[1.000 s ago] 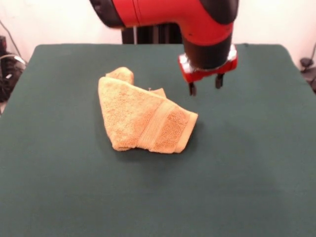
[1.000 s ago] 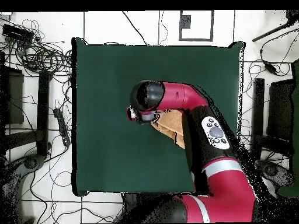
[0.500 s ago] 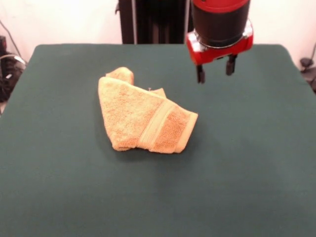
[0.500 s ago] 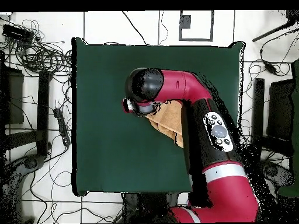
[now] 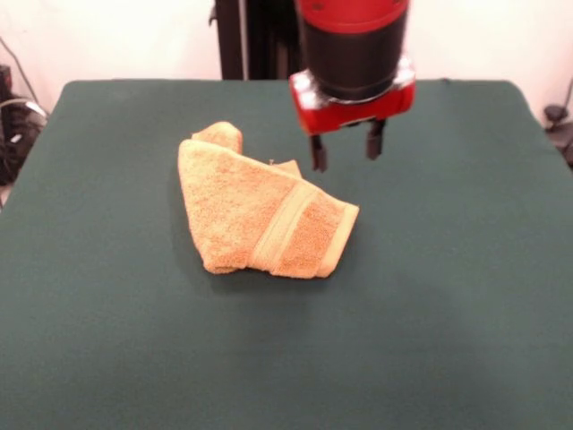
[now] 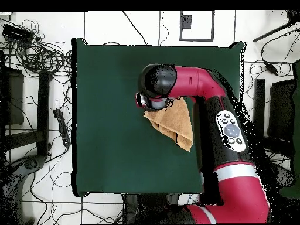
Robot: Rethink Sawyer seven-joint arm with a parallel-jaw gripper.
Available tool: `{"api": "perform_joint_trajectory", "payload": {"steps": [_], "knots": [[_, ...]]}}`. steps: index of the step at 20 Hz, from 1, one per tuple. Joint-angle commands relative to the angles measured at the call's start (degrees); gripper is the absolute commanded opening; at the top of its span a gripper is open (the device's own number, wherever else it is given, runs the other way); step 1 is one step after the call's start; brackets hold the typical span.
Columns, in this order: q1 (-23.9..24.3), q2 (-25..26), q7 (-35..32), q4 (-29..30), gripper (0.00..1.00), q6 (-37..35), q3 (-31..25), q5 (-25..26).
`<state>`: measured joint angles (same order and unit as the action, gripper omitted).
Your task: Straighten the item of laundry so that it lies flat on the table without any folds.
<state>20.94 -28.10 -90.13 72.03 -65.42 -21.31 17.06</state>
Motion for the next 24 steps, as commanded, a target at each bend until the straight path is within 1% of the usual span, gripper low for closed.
{"api": "perform_joint_trajectory", "payload": {"steps": [1, 5, 11, 13, 17, 20, 24], "knots": [[1.4, 7.4, 16.4, -1.0, 1.0, -0.4, -5.9, 4.1], [0.5, 10.1, 15.1, -3.5, 1.0, -1.6, -5.9, 5.4], [0.4, 13.2, 13.9, -2.9, 1.0, 2.3, -7.3, 5.8], [0.1, 14.3, 11.9, -2.8, 1.0, 1.9, -7.7, 4.4], [-0.1, 16.2, 9.3, -2.1, 1.0, -1.2, -9.5, 0.3], [-0.1, 17.4, 9.4, -2.5, 1.0, -1.1, -10.3, -0.1], [-0.2, 18.8, 8.2, -2.9, 1.0, -5.3, -11.8, -3.6]]}}
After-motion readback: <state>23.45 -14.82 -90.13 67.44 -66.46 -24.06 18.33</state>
